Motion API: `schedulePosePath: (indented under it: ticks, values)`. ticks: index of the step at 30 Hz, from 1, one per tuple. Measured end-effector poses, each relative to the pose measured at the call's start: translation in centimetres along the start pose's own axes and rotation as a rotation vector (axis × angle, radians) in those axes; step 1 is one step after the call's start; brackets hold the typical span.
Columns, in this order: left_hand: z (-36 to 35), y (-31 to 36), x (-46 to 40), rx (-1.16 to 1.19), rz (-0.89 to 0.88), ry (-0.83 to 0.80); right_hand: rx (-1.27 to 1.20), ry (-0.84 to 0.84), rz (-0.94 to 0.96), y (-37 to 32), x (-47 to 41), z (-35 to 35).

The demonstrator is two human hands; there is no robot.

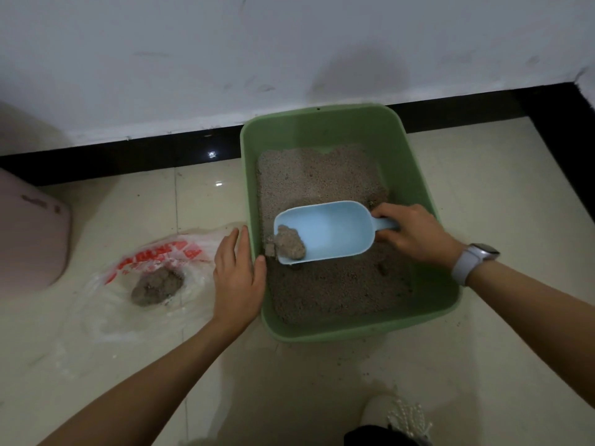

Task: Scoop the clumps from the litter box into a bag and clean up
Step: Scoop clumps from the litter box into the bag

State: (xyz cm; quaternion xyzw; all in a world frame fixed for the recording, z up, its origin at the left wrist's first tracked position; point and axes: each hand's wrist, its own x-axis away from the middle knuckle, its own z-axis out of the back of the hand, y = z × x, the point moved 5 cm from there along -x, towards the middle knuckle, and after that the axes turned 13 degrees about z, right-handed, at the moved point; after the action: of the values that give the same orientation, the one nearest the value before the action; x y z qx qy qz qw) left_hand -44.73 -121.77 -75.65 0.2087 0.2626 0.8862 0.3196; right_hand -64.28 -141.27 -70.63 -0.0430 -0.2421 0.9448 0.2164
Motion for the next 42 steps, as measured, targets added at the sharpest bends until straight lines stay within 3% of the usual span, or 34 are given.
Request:
schedulePosePath:
  ticks: [13, 20, 42]
  values:
    - [-0.1, -0.2, 0.0, -0.028, 0.053, -0.025, 0.308, -0.177, 0.036, 1.2, 0.1, -0.2]
    - [0.0, -0.1, 0.1, -0.011, 0.048, -0.034, 0.455, -0.047, 0.133, 0.4, 1.3, -0.8]
    - [0.1, -0.4, 0.1, 0.034, 0.079, -0.055, 0.024, -0.076, -0.012, -1.5, 1.9, -5.2]
